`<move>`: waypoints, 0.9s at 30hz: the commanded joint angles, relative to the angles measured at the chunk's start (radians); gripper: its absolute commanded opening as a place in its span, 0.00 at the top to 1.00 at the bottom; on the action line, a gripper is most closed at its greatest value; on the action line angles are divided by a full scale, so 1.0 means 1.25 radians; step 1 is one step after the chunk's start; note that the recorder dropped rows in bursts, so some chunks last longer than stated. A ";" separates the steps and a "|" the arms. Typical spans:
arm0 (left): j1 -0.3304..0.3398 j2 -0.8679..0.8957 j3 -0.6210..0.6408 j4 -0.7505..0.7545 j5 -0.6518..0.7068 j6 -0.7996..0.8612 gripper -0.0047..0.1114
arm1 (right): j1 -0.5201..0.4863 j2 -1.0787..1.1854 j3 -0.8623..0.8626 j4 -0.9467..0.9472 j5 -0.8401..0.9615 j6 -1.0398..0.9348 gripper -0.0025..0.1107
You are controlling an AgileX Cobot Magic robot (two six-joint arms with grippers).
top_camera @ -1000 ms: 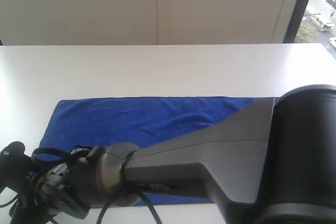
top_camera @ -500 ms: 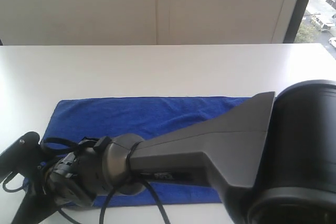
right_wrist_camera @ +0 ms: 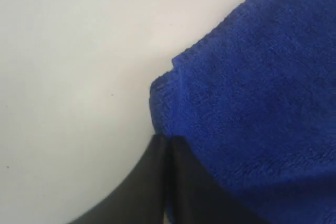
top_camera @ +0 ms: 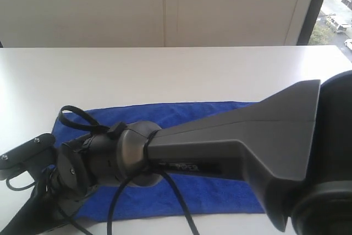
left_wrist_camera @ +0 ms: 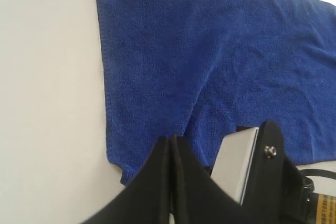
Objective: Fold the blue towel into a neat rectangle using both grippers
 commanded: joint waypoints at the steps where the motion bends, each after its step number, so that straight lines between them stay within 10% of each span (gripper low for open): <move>1: 0.003 -0.004 -0.001 -0.017 0.014 0.000 0.96 | -0.004 -0.004 -0.006 0.053 0.009 -0.054 0.96; 8: 0.003 -0.004 -0.001 -0.017 0.018 0.006 0.96 | -0.004 -0.015 -0.006 0.032 -0.009 -0.070 0.39; 13: 0.003 -0.004 -0.001 -0.017 0.019 0.013 0.96 | -0.004 -0.034 -0.006 0.034 -0.061 -0.064 0.61; 17: 0.003 -0.004 -0.001 -0.017 0.019 0.014 0.96 | -0.002 -0.012 -0.006 0.061 -0.023 -0.066 0.98; 27: 0.003 -0.004 -0.001 -0.017 0.021 0.015 0.96 | -0.005 0.041 -0.006 -0.006 -0.042 -0.066 0.98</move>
